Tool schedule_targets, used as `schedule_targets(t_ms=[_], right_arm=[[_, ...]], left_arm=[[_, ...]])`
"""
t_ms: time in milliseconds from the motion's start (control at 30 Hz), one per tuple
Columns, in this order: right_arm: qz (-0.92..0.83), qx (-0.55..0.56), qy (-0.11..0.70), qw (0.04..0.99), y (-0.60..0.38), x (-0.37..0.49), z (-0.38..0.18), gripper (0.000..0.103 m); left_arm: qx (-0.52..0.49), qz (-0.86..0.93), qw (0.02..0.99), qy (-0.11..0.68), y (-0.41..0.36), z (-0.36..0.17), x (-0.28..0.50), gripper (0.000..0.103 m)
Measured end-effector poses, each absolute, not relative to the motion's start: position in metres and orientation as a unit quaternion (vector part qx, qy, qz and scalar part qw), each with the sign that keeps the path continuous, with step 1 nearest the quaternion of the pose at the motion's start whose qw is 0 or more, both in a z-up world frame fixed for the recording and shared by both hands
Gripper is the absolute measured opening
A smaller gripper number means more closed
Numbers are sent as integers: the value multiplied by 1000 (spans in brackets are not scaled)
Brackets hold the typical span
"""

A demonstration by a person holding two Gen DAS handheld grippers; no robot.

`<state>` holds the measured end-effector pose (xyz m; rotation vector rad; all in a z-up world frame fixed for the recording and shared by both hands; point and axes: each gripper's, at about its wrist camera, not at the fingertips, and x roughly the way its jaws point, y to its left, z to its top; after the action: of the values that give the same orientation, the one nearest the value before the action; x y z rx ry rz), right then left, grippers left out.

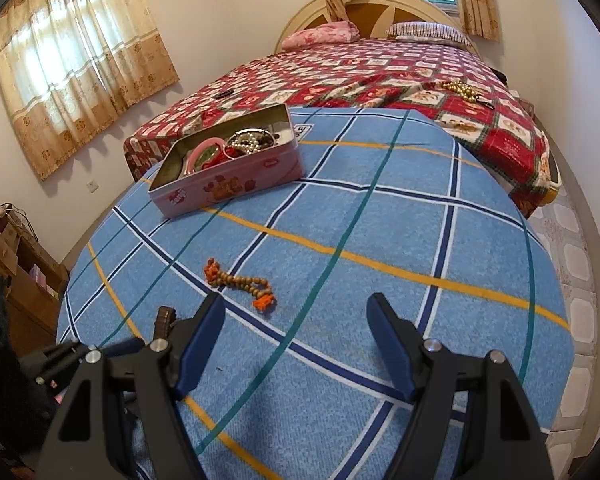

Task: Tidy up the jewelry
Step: 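Withdraw both tools toward the gold watch and orange bead bracelet, then grasp the gold watch with the left tool while the right tool grasps the orange bead bracelet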

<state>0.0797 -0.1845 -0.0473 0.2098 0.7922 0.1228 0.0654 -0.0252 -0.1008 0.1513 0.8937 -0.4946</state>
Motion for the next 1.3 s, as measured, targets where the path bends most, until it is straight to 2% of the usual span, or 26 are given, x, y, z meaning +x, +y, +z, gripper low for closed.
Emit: schedule_targets(t_ms=[33, 100, 133, 467, 933, 1067, 1300], right_arm=[[60, 102, 385, 915, -185, 80, -47, 76], [60, 101, 388, 914, -184, 80, -48, 76], [61, 101, 389, 914, -184, 80, -47, 76], [60, 103, 390, 913, -185, 82, -49, 76], [66, 80, 402, 910, -182, 98, -55, 76], [78, 67, 408, 907, -179, 109, -57, 72], [104, 24, 412, 905, -169, 122, -56, 70]], left_arm=[[84, -234, 871, 424, -27, -101, 64, 52], [101, -222, 876, 416, -29, -102, 62, 39], [100, -224, 877, 414, -29, -102, 63, 36], [78, -221, 884, 406, -20, -98, 77, 36], [38, -191, 917, 348, 15, -58, 101, 36], [29, -179, 922, 341, 26, -53, 103, 36], [16, -168, 926, 338, 38, -52, 104, 36]])
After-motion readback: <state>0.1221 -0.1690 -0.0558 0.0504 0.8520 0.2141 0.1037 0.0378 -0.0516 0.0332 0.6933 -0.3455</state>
